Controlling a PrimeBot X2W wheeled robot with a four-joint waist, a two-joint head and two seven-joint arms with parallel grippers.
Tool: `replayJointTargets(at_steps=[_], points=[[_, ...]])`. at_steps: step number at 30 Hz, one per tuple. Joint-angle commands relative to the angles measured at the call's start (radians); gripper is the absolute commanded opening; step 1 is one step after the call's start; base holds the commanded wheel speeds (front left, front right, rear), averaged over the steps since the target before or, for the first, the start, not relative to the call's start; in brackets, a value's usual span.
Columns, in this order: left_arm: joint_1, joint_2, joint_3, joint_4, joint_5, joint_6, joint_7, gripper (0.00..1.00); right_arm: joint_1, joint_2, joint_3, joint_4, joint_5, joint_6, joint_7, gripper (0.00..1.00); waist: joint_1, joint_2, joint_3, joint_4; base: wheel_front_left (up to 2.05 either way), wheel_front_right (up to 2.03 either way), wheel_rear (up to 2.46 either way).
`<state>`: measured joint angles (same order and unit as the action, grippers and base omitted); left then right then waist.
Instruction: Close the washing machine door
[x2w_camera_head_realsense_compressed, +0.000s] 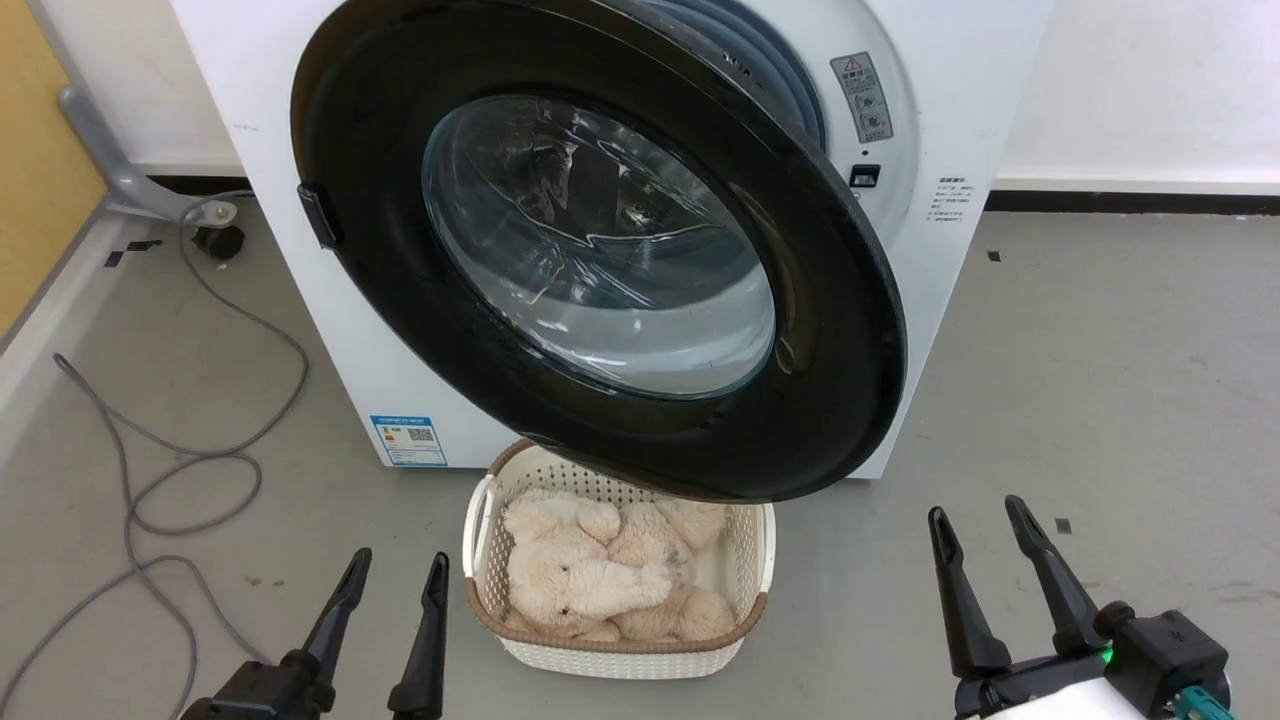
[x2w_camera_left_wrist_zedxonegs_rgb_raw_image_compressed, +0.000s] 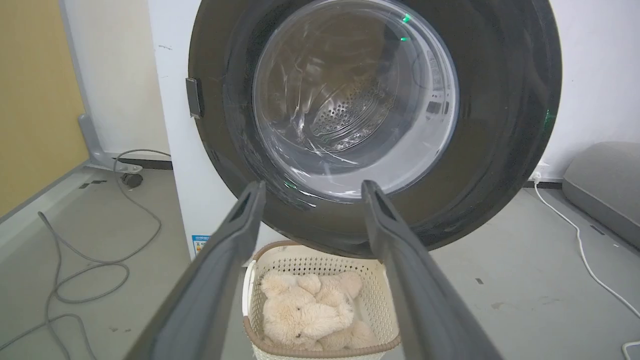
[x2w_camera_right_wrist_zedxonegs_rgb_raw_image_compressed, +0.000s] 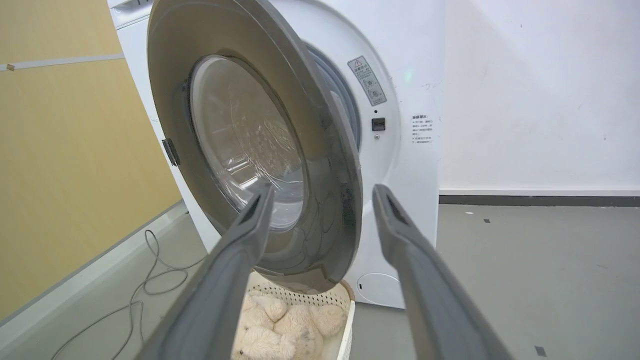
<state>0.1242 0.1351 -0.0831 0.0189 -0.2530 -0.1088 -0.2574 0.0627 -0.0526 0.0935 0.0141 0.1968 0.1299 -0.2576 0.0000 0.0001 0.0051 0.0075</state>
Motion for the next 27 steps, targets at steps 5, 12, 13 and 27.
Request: replayJointTargets(at_steps=[5, 12, 13, 27], points=[[-0.025, -0.009, 0.012, 0.0, 0.023, -0.013, -0.004, 1.0, -0.002, -0.005, 0.002, 0.012, 0.009, 0.001, -0.004, 0.0, 0.0, -0.0001, 0.022, 0.009, 0.0, 0.0, 0.0], [-0.059, -0.023, 0.007, -0.016, 0.042, -0.018, -0.004, 1.0, -0.08, -0.098, 0.103, 0.016, -0.014, 0.001, -0.004, 0.0, 0.0, -0.0001, 0.087, 0.04, 0.0, 0.0, 0.0], [-0.066, -0.024, 0.007, -0.017, 0.043, -0.019, -0.004, 1.0, -0.099, -0.116, 0.121, 0.021, -0.011, 0.001, -0.004, 0.0, 0.0, -0.0001, 0.1, 0.045, 0.0, 0.0, 0.0], [-0.17, -0.031, -0.02, -0.029, 0.047, -0.022, -0.004, 1.0, -0.486, -0.355, 0.246, 0.172, 0.136, 0.001, 0.043, 0.0, 0.0, -0.0001, 0.276, 0.118, 0.0, 0.0, 0.0]])
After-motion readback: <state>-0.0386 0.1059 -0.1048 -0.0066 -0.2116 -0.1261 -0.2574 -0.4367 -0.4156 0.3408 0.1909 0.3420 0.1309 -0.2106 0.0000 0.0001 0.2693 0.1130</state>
